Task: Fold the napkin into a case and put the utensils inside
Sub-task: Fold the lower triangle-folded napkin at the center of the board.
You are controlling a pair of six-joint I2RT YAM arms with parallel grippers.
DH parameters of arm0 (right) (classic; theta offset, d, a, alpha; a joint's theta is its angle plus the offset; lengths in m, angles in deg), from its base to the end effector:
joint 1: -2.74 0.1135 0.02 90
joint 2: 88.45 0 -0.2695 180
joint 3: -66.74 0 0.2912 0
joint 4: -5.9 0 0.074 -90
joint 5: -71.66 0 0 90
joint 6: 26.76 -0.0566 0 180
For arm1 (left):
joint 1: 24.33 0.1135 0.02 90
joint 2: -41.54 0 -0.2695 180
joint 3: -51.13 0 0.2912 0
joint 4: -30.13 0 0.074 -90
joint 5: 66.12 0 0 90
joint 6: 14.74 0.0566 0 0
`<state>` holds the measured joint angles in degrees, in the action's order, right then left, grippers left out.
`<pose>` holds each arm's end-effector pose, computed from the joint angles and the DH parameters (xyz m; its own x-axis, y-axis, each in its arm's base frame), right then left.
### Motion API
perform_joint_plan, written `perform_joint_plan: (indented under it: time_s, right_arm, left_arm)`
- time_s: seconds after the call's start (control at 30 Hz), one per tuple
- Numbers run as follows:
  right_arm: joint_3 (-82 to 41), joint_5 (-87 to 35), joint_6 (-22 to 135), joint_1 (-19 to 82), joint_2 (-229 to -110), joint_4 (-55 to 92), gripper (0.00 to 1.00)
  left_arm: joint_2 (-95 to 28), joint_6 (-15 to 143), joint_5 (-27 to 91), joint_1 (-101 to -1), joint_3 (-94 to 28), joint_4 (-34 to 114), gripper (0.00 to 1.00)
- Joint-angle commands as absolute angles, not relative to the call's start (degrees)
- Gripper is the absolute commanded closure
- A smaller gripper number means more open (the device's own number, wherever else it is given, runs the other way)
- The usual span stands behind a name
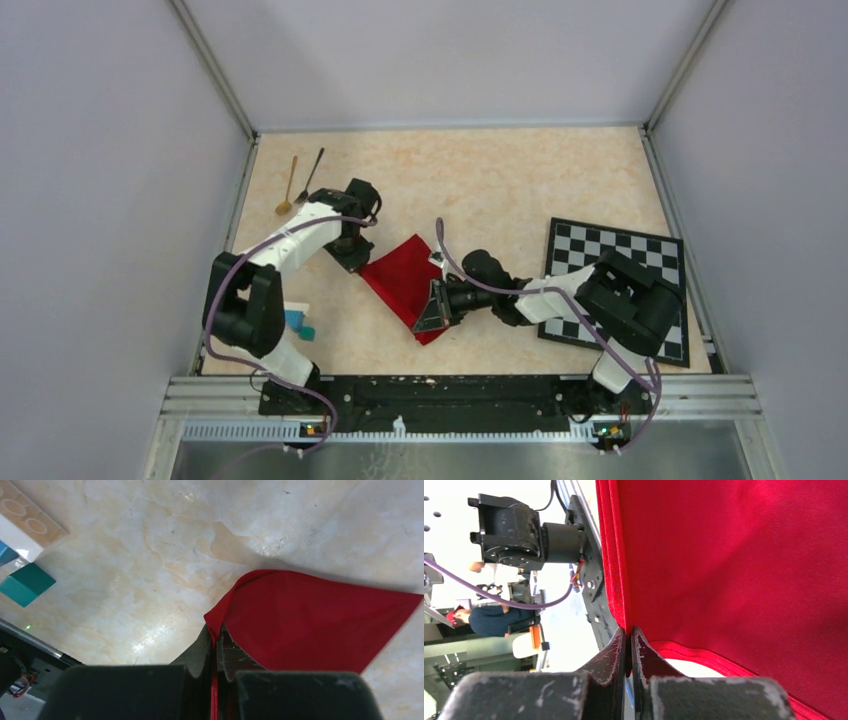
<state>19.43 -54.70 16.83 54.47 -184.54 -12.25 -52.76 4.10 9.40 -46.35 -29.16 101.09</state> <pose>0.1863 0.2904 0.1015 -0.9044 -0.2046 -0.3745 -0.4252 0.3575 0.8315 0.3150 -0.1121 0.1834 -0.6226 -0.7367 -0.2640 -0.7633 0.6460 -0.0025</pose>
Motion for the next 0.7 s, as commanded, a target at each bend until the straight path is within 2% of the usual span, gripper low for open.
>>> perform_joint_plan:
  time_s: [0.0, 0.17, 0.43, 0.67]
  right_arm:
    - [21.6, -58.4, 10.6, 57.0, -187.0, -18.9, 1.0]
    - [22.3, -58.6, 9.8, 56.8, -187.5, -20.5, 1.0]
    - [25.9, -59.0, 8.7, 54.6, -188.1, -23.2, 1.0]
    - [27.6, -58.9, 10.7, 51.9, -188.6, -21.9, 1.0]
  left_arm:
    - [-46.9, 7.2, 3.6, -44.5, -29.2, 98.6, 1.0]
    - [-51.1, 6.5, 6.9, -44.9, -31.8, 99.7, 1.0]
    - [-63.1, 2.7, 4.2, -48.6, -41.2, 106.0, 1.0]
    - [-66.5, 2.2, 4.5, -49.5, -41.8, 104.9, 1.0]
